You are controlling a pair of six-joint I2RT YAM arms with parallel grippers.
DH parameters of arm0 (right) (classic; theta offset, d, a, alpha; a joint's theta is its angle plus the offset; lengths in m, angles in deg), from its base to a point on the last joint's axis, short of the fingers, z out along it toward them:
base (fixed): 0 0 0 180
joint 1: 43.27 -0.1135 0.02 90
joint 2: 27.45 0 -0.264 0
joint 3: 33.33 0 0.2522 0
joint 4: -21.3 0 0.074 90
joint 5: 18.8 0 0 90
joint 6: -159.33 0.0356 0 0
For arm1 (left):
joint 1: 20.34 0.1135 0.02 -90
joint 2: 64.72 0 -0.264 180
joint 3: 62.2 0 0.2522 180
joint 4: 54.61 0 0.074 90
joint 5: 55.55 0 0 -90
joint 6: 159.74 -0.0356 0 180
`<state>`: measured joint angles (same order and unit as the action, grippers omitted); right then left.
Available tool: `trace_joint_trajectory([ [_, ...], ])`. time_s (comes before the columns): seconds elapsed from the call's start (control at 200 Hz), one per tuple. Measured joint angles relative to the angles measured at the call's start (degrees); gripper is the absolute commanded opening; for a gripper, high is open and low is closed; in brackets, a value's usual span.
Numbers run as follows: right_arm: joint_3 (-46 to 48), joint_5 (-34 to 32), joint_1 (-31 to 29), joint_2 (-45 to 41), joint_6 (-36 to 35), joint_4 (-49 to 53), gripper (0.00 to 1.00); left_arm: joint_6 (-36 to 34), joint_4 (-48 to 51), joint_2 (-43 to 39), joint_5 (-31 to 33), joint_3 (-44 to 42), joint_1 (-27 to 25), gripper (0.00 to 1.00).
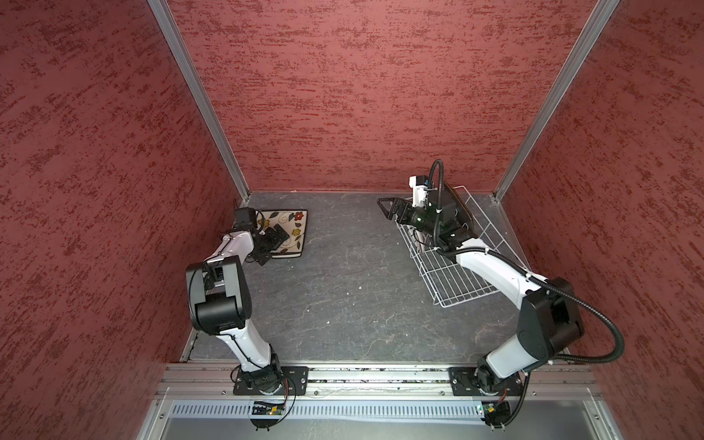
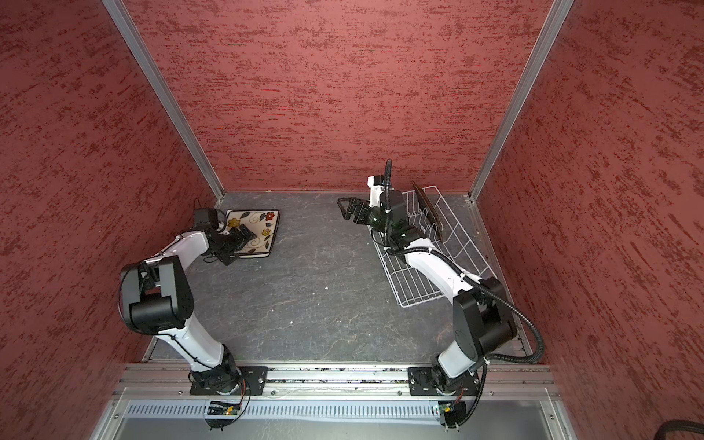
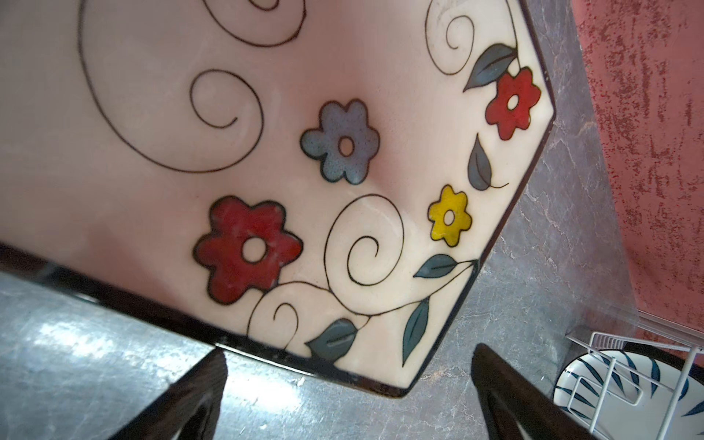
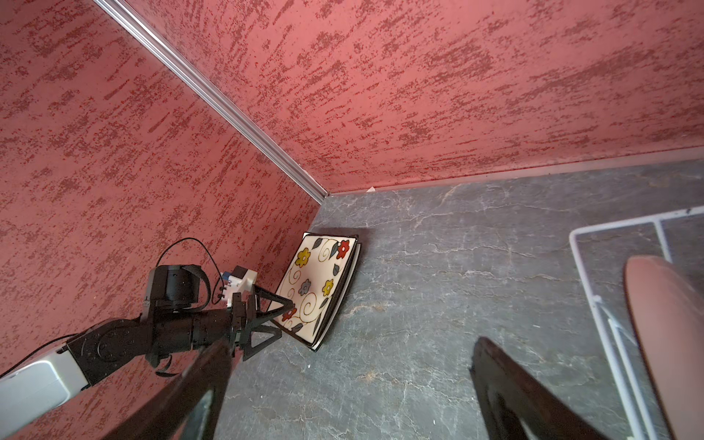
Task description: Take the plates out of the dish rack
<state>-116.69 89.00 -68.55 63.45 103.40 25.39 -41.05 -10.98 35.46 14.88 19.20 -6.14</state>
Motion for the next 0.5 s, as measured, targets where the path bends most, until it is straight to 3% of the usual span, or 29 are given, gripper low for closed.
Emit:
trace_joint_trajectory([
  [0.311,0.0,0.0,0.0,0.0,0.09,-0.02,0.99,0.0,-0.24,-0.42,0.17,-0.31,0.26,1.0],
  [0.501,0.0,-0.02,0.0,-0.02,0.24,-0.02,0.99,-0.02,-0.11,-4.72,1.95,-1.81,0.26,0.99],
])
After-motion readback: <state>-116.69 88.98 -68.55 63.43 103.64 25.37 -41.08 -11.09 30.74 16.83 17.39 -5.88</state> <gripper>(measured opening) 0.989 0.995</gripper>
